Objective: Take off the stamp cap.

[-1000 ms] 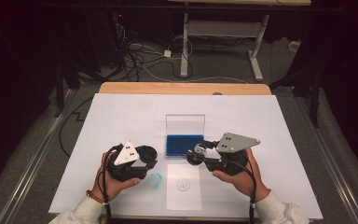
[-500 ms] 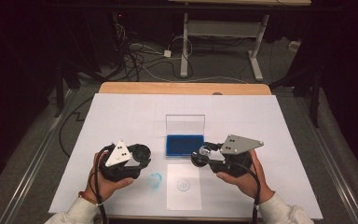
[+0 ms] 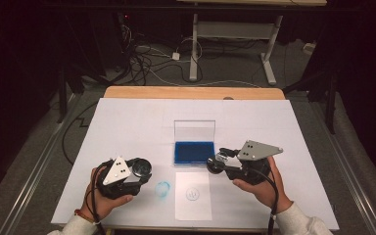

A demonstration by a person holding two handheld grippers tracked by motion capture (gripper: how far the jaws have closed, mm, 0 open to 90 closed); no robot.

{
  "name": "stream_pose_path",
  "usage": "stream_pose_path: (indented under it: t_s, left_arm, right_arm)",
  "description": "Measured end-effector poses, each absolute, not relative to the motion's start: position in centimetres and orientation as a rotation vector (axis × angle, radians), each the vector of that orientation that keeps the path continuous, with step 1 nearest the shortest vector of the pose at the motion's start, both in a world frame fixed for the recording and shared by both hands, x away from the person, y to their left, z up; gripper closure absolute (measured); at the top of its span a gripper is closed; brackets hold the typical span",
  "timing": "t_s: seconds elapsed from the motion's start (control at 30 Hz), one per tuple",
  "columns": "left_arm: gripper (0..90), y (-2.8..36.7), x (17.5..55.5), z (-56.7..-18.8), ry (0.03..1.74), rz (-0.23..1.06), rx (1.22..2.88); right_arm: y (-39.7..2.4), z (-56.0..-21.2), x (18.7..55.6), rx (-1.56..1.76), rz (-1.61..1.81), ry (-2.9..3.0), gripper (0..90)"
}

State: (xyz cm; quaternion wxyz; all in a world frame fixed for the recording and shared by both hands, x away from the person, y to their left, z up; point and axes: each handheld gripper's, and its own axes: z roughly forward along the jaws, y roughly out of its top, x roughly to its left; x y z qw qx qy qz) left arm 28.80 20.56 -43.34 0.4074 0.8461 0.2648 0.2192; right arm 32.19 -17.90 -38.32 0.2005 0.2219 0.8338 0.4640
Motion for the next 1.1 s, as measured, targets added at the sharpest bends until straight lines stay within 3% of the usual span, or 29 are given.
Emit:
stream_pose_path:
  t_s: [1.1]
  left_arm:
    - [37.1,23.4,26.8,-44.9,0.761,0.509,2.133]
  right_arm:
    - [-18.3,-36.6,37.1,0.716,1.228,2.345,57.4]
